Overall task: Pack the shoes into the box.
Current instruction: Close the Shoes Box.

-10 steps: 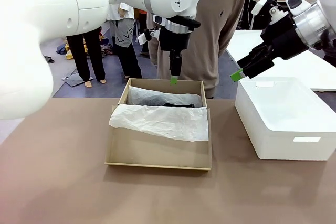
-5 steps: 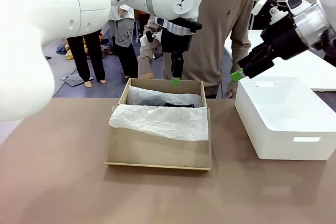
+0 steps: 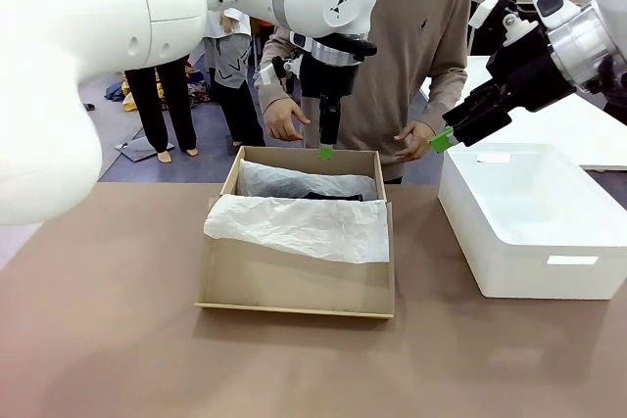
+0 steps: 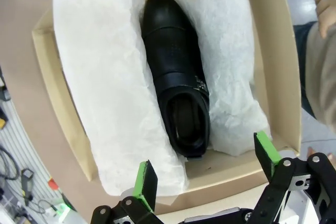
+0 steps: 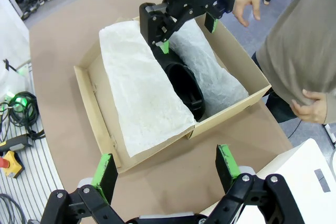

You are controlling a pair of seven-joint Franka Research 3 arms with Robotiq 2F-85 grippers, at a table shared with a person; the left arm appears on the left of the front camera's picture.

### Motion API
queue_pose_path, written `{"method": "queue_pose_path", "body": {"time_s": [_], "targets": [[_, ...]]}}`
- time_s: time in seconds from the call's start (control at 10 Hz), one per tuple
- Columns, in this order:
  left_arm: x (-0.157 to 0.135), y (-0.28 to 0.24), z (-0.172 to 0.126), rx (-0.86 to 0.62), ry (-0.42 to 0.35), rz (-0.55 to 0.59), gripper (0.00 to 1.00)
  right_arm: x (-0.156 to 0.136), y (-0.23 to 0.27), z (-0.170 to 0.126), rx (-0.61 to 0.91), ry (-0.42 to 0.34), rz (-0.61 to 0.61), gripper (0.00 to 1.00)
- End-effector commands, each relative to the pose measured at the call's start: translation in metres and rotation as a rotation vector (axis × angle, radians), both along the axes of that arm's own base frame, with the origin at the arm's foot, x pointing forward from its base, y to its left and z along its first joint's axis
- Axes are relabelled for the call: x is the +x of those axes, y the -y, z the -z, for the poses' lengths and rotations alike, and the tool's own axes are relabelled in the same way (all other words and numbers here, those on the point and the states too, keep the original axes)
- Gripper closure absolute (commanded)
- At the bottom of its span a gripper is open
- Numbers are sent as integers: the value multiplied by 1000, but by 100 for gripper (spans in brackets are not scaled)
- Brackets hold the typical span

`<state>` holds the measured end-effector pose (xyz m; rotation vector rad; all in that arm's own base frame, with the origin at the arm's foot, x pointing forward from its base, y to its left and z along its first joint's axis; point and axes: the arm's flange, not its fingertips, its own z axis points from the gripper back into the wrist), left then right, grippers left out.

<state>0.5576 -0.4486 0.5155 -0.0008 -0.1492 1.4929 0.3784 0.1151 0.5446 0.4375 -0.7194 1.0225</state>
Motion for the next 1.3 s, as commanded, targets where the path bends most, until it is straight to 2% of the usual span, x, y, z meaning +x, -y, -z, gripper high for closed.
{"method": "queue_pose_path", "body": {"time_s": [0.0, 0.3, 0.7, 0.9, 1.1, 1.2], "targets": [[-9, -32, -15, 36, 18, 180, 0, 3, 0, 0, 24, 10, -14, 0], [-17, -84, -33, 31, -28, 436, 0, 3, 0, 0, 24, 10, -14, 0], [-18, -147, -42, 37, -55, 999, 0, 3, 0, 0, 24, 10, -14, 0], [-18, -173, -43, -37, -33, 1264, 0, 3, 0, 0, 24, 10, -14, 0], [-20, -191, -42, -37, -35, 1401, 0, 3, 0, 0, 24, 10, -14, 0], [-20, -196, -45, -40, -36, 1388, 0, 3, 0, 0, 24, 10, -14, 0]]}}
